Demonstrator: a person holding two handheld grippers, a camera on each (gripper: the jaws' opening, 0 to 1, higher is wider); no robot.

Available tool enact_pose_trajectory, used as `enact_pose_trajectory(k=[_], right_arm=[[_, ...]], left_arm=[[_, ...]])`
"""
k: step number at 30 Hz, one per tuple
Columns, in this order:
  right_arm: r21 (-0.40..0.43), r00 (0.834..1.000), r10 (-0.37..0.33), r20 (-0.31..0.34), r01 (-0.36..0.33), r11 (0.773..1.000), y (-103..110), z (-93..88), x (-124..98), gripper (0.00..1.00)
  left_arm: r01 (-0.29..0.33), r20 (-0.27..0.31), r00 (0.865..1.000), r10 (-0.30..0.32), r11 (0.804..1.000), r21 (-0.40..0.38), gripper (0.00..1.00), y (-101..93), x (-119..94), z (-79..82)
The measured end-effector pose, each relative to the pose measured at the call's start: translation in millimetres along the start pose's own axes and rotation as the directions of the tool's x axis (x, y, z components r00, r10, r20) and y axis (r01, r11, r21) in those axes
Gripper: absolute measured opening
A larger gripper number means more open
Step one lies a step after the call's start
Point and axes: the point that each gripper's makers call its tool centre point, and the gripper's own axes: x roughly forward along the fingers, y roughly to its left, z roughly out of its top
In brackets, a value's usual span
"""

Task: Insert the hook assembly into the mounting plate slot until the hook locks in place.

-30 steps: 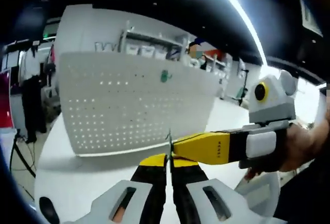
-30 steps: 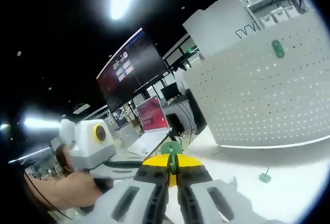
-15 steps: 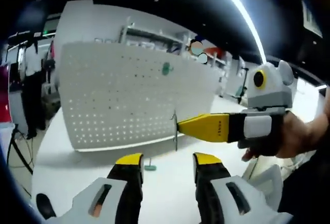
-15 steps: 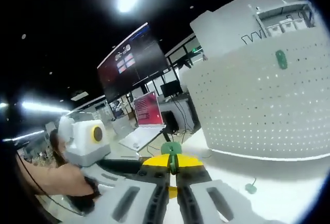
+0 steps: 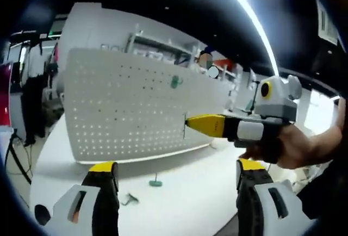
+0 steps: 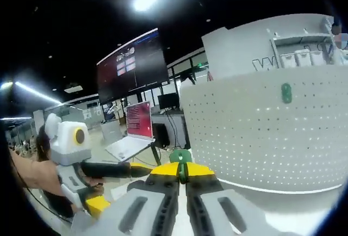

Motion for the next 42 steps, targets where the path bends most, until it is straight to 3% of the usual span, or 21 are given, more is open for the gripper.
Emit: enact_pose_trajectory(k=[13, 16, 22, 28, 36, 42], right_arm=[[-0.021, 0.98, -0.173, 0.099, 0.176, 0.984, -48.7, 20.6, 6.5, 0.0], [-0.027, 0.968, -0.217, 0.129, 0.222, 0.975, -59.4, 26.6, 9.6, 0.0], [-0.019, 0.949, -0.277, 0.152, 0.283, 0.959, -81.9, 33.9, 13.8, 0.0], [-0.031, 0.922, -0.347, 0.174, 0.357, 0.934, -116.3, 43.8, 13.1, 0.0], [-0.022, 0.869, -0.446, 0.214, 0.461, 0.887, -166.8, 60.2, 4.3, 0.0], [-0.025, 0.844, -0.481, 0.236, 0.5, 0.866, -191.1, 73.5, 1.1, 0.0]], left_arm=[[-0.003, -0.004, 1.0, 0.003, 1.0, 0.003, 1.0, 1.1, 0.8, -5.4], [0.0, 0.015, 1.0, 0.0, 1.0, -0.002, 1.0, 0.5, 2.2, -3.4], [0.0, 0.0, 1.0, 0.0, 1.0, 0.004, 1.0, 2.1, 3.7, -7.5], [-0.029, -0.034, 0.999, 0.029, 1.0, -0.003, 1.0, 12.0, 2.4, -17.5], [-0.029, -0.043, 0.999, 0.029, 1.0, -0.01, 1.0, 16.8, 2.7, -19.6], [-0.034, -0.043, 0.999, 0.034, 0.999, -0.009, 1.0, 21.2, 3.9, -18.3]])
